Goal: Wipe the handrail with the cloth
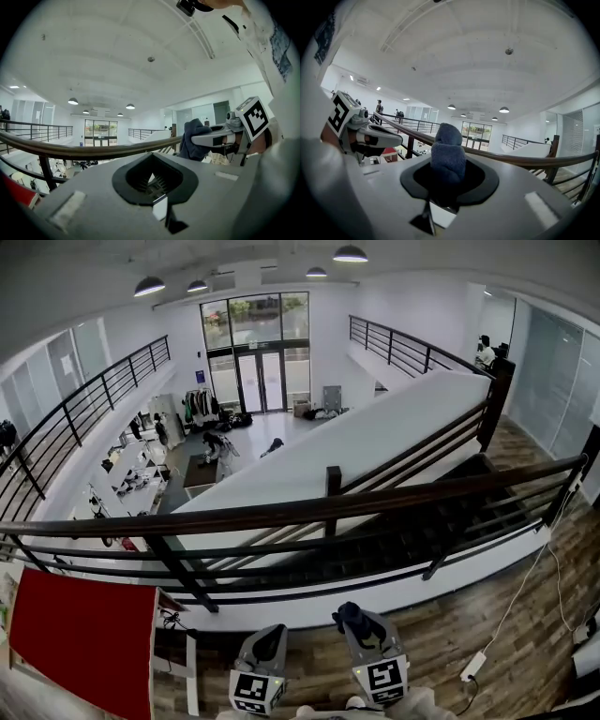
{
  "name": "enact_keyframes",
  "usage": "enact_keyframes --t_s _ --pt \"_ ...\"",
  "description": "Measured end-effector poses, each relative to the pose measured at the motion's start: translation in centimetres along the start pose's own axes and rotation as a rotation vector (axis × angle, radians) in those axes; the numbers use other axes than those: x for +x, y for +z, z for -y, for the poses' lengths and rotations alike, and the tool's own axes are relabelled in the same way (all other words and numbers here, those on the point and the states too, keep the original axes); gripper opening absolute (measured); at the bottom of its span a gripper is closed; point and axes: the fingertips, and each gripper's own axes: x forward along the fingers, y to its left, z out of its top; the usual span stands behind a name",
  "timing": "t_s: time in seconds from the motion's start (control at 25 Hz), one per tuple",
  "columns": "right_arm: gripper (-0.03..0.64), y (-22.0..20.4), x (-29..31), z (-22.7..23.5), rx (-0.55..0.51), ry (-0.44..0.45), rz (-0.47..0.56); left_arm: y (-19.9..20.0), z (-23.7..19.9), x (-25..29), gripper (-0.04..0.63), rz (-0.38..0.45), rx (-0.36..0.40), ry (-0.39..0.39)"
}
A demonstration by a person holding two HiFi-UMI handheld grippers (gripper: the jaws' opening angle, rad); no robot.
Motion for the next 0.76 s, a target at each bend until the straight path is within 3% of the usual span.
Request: enact_keyframes --t_s 0.76 --pt "0.098 -1.6 0.1 6.2 0.016 -0.016 0.017 1.5 3.0 6.0 -0.002 0.013 0.028 -0.019"
